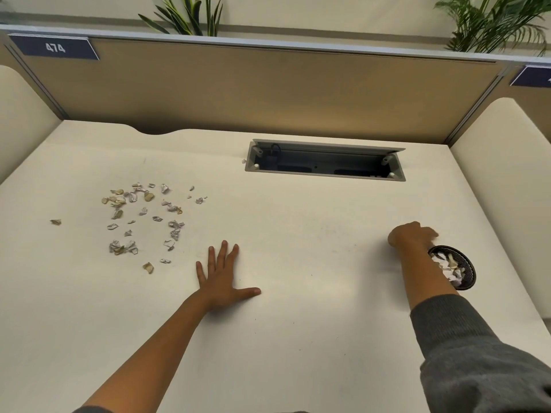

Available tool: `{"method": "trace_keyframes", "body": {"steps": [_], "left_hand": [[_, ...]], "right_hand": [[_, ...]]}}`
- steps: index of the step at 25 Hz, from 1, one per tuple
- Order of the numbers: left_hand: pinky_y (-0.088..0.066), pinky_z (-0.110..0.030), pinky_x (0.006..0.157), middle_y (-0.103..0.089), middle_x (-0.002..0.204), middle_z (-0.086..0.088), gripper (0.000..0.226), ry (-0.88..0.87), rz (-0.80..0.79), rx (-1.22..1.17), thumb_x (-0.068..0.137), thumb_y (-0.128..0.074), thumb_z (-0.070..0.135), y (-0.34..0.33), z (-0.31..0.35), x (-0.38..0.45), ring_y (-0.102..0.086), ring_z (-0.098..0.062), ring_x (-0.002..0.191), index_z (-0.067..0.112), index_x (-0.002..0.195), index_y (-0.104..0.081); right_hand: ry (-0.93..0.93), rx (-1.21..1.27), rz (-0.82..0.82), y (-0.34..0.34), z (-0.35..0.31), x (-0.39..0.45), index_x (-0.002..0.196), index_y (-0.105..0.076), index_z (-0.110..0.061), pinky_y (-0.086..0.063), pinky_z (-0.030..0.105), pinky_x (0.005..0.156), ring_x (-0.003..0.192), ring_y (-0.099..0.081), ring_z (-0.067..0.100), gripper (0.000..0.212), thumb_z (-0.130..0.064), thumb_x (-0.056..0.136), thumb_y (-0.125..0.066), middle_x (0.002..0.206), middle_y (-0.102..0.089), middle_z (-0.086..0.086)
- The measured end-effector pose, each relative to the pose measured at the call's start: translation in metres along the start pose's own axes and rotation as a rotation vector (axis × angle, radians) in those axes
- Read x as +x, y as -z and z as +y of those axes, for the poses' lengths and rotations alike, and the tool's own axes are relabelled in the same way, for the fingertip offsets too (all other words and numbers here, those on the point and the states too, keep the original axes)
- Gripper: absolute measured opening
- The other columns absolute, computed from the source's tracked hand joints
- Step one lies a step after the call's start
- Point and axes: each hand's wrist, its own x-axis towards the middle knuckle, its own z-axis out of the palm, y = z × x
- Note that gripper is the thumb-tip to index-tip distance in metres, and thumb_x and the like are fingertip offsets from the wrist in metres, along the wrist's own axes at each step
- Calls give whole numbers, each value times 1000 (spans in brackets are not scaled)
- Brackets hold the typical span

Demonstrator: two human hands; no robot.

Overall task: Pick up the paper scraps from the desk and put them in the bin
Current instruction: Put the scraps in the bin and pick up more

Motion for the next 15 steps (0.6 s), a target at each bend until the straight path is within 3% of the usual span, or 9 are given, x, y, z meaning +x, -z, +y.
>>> {"method": "trace_keyframes", "body": {"steps": [3,5,8,10,12,15], "left_hand": [[21,-55,112,47,139,23,134,0,0,-4,46,-45,97,0,0,-2,42,-13,136,41,149,20],[20,-55,113,46,140,23,133,1,1,-4,47,-46,97,0,2,-2,40,-15,139,41,149,20],[20,-55,113,44,142,23,132,3,10,-6,48,-46,96,0,3,-1,38,-16,141,41,149,19],[20,-55,113,43,142,23,132,1,21,-10,48,-47,95,-2,2,-2,37,-16,141,41,150,18],[19,-55,113,43,142,23,132,2,26,-13,49,-48,95,-3,1,-3,36,-16,142,42,150,17],[19,-55,113,42,142,24,131,-1,37,-13,50,-50,94,-3,0,-2,36,-16,142,42,150,16]], "right_hand": [[113,63,133,-8,-2,-10,135,-48,5,-45,46,105,135,-41,39,42,-6,95,-52,141,-46,25],[171,170,187,-13,-5,-19,123,-58,6,-51,43,96,124,-53,38,33,3,90,-57,131,-53,25],[244,283,203,-7,-2,-36,109,-61,6,-53,44,81,109,-59,41,23,5,86,-59,121,-59,26],[267,357,270,2,13,-42,85,-60,4,-46,36,68,80,-56,34,9,-5,86,-61,98,-65,25],[242,392,340,13,38,-43,70,-57,4,-36,31,64,62,-44,26,25,-16,86,-62,71,-62,17],[211,447,337,32,84,-44,81,-67,3,-41,32,67,73,-54,32,20,-17,83,-65,78,-67,16]]}}
